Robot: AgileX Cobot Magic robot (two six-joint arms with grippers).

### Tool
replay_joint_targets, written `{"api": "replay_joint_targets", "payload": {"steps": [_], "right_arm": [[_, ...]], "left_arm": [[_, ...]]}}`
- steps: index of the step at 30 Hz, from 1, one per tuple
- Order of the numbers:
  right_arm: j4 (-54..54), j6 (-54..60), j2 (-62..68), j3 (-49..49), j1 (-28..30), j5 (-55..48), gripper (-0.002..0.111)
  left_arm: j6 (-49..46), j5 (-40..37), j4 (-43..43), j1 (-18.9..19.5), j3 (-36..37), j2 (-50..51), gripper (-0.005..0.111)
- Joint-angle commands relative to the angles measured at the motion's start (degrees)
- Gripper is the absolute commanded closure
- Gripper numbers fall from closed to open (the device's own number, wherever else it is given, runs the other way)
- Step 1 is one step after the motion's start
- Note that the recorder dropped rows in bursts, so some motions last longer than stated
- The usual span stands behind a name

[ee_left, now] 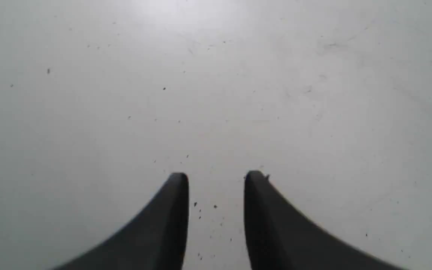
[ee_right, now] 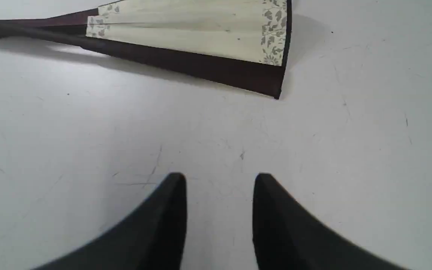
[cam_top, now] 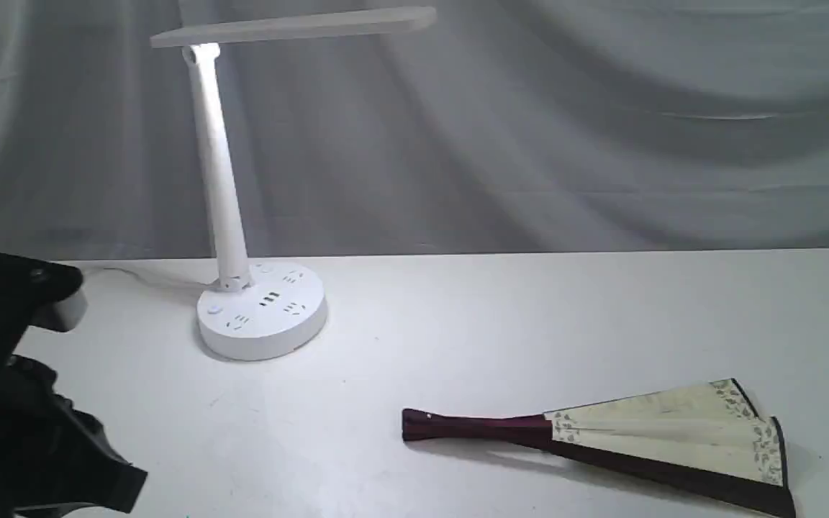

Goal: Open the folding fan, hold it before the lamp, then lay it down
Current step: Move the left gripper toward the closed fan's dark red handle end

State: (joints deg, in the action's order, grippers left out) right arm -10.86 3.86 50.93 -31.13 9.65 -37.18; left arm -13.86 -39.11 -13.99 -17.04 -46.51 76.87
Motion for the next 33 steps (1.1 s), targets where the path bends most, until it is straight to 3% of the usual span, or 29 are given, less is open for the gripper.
{"api": "replay_joint_targets", "payload": {"steps": [1, 11, 20, 33], "right_arm": [[-0.02, -2.52, 0.19, 0.01, 0.27, -0.96, 0.078], [1.20, -5.37, 4.67, -0.34, 2.95, -3.19, 0.078], [0.23, -5.37, 8.30, -1.19, 7.26, -5.64, 0.078], [0.58, -5.37, 9.48, -1.49, 8.87, -3.50, 0.078]], "left_arm": [[0.54, 3.50, -0.02, -3.27, -1.86, 3.83, 0.081], [0.31, 8.48, 2.82, -12.33, -10.05, 13.25, 0.081], [-0.76, 12.65, 2.82, -17.63, -18.49, 22.10, 0.081], [-4.67, 20.05, 2.58, -19.19, -26.17, 31.92, 0.081]]}}
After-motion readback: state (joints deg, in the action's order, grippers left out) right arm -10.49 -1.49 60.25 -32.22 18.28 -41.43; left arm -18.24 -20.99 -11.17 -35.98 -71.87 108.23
